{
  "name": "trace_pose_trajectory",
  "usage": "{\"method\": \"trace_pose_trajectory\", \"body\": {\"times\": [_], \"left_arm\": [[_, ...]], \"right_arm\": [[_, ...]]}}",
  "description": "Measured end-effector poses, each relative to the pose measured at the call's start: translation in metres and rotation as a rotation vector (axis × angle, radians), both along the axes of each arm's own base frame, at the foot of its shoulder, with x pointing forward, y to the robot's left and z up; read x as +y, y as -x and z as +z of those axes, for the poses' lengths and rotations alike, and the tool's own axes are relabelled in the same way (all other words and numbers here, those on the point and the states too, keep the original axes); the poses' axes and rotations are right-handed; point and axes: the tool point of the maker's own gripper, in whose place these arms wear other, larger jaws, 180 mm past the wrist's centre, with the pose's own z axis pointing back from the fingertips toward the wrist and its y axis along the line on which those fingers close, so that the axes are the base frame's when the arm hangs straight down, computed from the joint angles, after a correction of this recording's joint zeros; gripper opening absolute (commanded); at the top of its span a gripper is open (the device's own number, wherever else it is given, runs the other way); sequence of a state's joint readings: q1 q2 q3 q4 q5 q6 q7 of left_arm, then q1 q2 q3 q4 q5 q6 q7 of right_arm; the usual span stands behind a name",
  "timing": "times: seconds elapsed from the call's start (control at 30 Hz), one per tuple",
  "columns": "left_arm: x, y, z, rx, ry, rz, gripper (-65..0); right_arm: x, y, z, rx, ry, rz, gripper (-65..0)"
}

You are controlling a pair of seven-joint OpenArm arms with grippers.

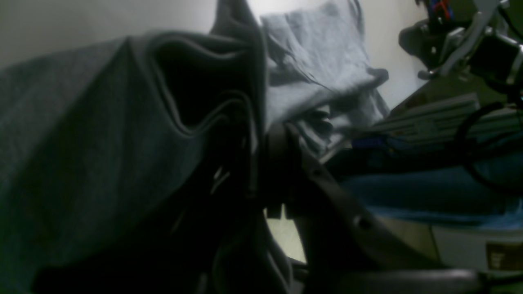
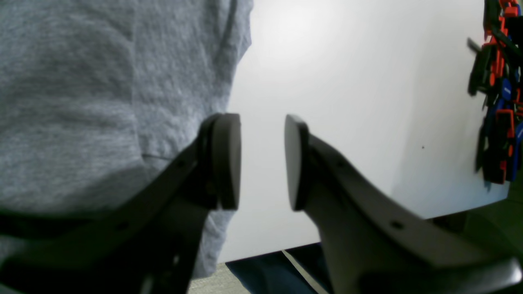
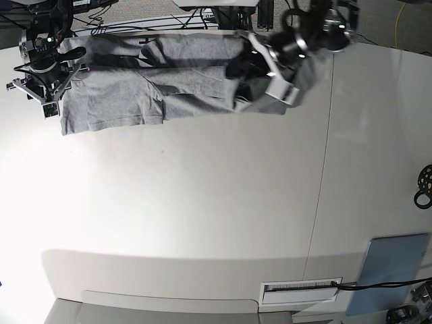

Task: Fold the T-shirt properly
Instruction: 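Pull the grasped hem end with the left gripper toward the right gripper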

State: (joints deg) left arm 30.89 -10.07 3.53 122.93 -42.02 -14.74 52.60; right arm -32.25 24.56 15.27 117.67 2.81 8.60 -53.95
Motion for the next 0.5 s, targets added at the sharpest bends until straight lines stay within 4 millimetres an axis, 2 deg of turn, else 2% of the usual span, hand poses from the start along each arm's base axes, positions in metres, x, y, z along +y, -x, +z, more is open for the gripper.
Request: {"method": "trace_pose_trajectory", "body": {"times": [0.07,0.27,0.5], "left_arm": [[-0.010,0.000,-0.002,-0.001,-0.016,-0.026,-65.0],[-0.025,-0.022,-0.006,-0.051,-0.080,-0.019,-65.0],[-0.039,-0.018,-0.009,-0.046,-0.071,-0.058,-65.0]], "right_arm": [[0.000,0.000,0.000,0.000,0.000,0.001,-46.4],[0.000,0.000,0.000,0.000,0.000,0.000,-46.4],[0.000,0.000,0.000,0.000,0.000,0.000,-46.4]]}}
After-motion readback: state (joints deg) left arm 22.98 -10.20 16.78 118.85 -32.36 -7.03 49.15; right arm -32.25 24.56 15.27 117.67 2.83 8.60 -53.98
